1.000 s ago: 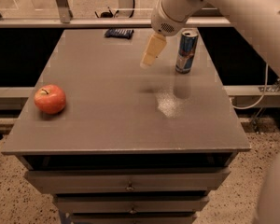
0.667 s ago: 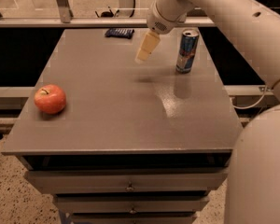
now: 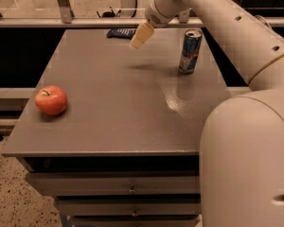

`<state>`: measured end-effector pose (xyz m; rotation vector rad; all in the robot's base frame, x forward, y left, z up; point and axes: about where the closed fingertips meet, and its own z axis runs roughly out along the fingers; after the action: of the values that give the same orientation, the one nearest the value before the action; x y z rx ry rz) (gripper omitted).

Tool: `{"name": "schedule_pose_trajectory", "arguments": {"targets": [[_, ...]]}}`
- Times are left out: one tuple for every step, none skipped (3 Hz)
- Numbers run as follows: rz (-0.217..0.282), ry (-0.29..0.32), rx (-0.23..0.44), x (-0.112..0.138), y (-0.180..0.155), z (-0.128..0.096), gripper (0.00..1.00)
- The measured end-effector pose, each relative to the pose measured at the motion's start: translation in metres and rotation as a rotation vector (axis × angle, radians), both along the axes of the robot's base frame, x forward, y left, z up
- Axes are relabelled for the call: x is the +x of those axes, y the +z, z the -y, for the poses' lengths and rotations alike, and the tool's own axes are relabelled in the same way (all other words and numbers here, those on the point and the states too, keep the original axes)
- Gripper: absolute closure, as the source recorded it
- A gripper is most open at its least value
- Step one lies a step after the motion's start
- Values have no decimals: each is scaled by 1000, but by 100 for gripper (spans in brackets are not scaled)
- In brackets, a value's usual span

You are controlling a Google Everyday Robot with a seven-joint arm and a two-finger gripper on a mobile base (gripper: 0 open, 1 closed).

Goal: Pick rxbar blueberry

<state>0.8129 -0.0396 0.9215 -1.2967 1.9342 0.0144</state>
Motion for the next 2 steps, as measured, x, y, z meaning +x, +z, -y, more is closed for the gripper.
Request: {"name": "schedule_pose_trajectory", "arguments": {"targets": [[18,-69,115,32,7,-24,0],[3,-118,192,45,4,-49,0]]}}
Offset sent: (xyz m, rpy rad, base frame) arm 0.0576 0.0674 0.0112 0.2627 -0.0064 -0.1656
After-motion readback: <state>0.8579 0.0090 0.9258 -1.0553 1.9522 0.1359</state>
